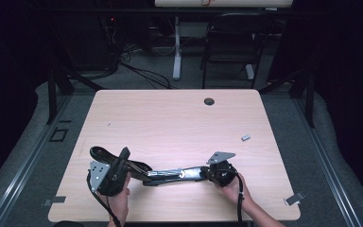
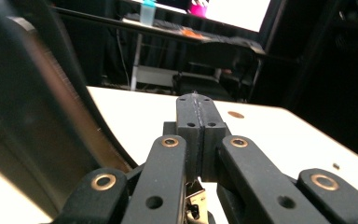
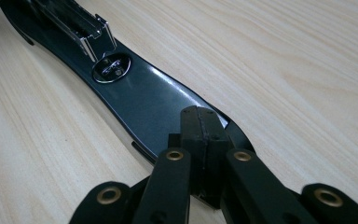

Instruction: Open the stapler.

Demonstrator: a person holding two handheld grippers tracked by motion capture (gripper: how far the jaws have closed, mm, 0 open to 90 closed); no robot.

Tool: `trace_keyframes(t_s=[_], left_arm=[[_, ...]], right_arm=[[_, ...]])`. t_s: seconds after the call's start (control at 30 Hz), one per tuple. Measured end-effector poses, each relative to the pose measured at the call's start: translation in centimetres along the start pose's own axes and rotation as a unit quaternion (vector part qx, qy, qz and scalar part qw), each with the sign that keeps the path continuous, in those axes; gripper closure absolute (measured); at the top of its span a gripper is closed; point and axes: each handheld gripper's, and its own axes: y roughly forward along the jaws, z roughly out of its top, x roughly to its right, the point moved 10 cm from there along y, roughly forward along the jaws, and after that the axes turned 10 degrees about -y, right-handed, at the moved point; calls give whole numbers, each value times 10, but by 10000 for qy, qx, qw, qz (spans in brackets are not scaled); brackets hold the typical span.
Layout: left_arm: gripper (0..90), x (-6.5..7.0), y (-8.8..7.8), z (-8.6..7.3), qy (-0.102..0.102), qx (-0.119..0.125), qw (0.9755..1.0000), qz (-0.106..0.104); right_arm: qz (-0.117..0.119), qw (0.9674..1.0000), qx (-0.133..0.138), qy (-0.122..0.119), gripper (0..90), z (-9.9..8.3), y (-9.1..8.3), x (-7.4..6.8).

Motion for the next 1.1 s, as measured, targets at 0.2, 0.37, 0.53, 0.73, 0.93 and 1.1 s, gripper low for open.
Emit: trace_keyframes(t_s=[0.2, 0.37, 0.53, 0.73, 0.93, 1.1], left_arm=[[841, 9, -3, 4, 159, -227, 9994, -187], [681, 32, 1, 2, 403, -883, 9926, -732], [446, 44, 4, 2, 676, -1453, 9830, -896], [331, 36, -7, 0, 717, -1749, 9791, -747], [237, 20, -28, 2, 642, -1875, 9794, -398], [179, 16, -44, 0, 569, -1916, 9796, -223]], right_arm=[[61, 9999, -38, 77, 883, 0, 0, 2], [-212, 9991, -312, -202, 754, -2, -4, 7], [-231, 9985, -476, -152, 527, 2, -9, 15], [-417, 9975, -541, -178, 316, 7, -15, 23], [-540, 9954, -740, -287, 160, 5, -22, 34], [-552, 9957, -736, -139, 136, 0, -32, 49]])
